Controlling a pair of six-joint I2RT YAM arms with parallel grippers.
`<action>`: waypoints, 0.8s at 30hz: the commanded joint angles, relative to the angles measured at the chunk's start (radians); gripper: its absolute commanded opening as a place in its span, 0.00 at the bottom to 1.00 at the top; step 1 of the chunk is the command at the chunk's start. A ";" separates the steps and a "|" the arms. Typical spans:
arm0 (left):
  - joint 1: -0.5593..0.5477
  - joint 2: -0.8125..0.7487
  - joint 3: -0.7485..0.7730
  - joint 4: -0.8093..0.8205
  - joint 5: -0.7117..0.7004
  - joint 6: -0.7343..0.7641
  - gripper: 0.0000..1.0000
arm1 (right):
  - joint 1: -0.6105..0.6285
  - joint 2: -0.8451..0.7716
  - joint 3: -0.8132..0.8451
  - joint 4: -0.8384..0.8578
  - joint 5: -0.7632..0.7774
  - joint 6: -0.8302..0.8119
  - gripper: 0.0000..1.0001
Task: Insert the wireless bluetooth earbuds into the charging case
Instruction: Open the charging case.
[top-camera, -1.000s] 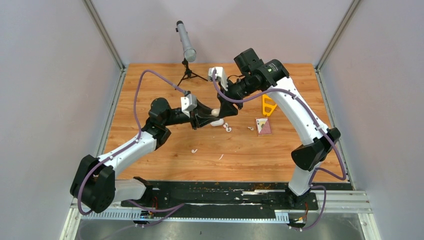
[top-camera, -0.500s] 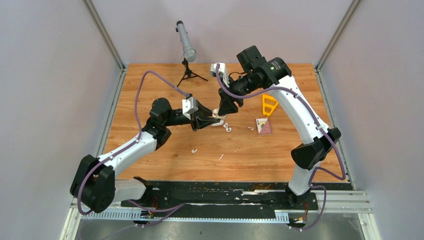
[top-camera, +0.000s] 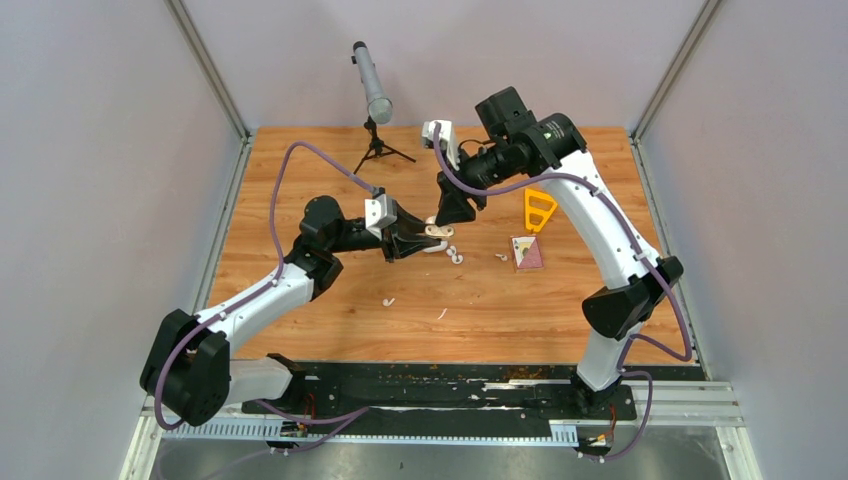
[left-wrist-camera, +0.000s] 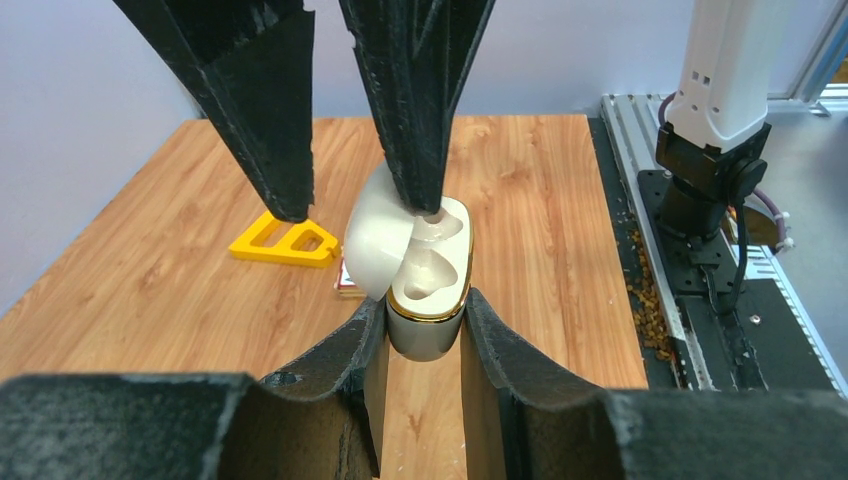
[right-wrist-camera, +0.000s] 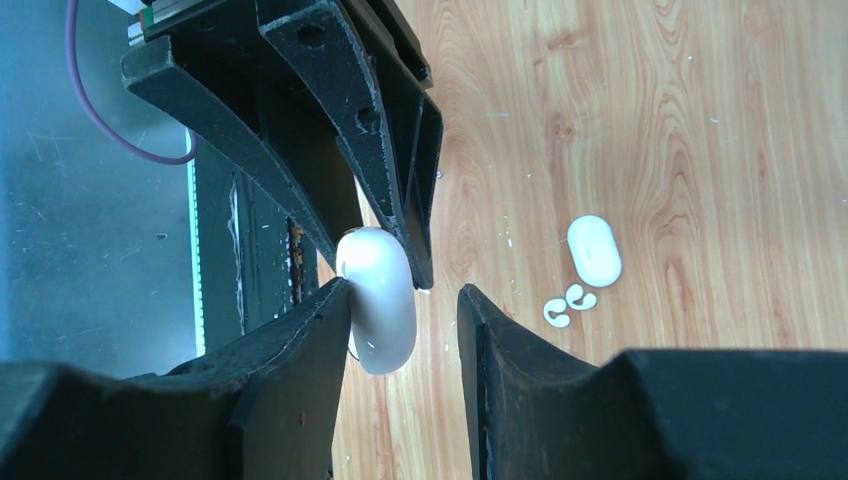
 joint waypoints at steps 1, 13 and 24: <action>-0.004 -0.007 0.016 0.021 -0.003 0.008 0.00 | -0.012 -0.007 0.063 0.050 0.013 0.026 0.44; -0.004 -0.008 0.003 0.031 -0.042 -0.021 0.00 | -0.043 -0.073 0.064 0.067 0.013 0.059 0.44; -0.004 -0.009 0.007 0.044 -0.061 -0.072 0.00 | -0.033 -0.072 0.000 -0.018 0.009 -0.097 0.55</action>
